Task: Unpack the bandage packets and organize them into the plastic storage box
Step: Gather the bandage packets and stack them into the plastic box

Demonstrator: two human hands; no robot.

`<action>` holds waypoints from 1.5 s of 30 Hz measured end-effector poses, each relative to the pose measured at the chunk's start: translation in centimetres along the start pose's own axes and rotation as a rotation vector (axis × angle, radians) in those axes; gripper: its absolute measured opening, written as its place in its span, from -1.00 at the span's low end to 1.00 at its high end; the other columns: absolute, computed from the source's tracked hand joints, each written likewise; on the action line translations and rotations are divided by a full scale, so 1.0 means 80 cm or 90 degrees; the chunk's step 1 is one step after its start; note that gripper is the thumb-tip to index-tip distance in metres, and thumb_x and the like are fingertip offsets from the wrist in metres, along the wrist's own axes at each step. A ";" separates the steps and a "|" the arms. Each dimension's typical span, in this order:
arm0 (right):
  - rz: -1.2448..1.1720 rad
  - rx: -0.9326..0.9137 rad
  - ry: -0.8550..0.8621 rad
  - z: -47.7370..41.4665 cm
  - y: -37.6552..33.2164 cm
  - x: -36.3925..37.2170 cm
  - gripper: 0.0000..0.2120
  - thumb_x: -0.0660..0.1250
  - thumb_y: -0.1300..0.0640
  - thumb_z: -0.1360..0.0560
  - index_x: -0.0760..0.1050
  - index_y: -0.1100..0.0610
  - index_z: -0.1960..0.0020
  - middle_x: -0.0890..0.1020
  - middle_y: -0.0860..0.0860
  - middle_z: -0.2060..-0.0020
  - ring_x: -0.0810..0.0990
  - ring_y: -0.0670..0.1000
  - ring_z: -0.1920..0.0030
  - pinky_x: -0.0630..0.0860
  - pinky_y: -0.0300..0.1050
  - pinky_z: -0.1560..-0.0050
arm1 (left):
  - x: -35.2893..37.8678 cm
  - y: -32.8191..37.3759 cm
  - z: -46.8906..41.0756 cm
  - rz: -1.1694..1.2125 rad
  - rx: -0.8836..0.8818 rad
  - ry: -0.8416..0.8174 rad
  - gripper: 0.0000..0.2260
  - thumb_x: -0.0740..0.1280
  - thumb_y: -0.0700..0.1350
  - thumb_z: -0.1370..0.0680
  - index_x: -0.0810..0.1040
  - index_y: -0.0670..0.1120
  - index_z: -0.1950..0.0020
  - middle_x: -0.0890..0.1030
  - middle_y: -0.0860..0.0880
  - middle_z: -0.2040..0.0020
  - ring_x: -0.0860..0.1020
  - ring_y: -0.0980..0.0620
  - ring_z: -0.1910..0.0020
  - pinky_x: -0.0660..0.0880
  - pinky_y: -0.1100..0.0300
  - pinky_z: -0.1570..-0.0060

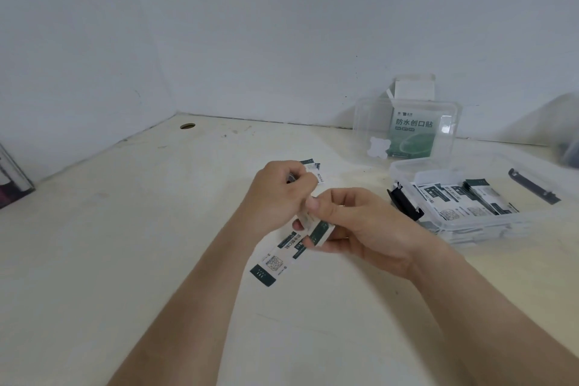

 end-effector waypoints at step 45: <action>-0.094 -0.042 0.200 -0.018 0.014 -0.010 -0.76 0.11 0.30 -0.58 0.55 0.24 -0.07 0.63 0.21 0.24 0.65 0.27 0.25 0.65 0.10 0.13 | -0.022 -0.001 0.000 0.145 0.058 -0.039 -0.84 0.36 -0.31 -0.53 0.55 -0.11 0.20 0.52 0.04 0.38 0.41 0.13 0.45 0.39 0.34 0.39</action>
Point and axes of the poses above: each hand's wrist, its own z-axis away from the middle knuckle, its own x-axis out of the palm, y = z × x, the point moved 2 cm from there along -z, towards the middle knuckle
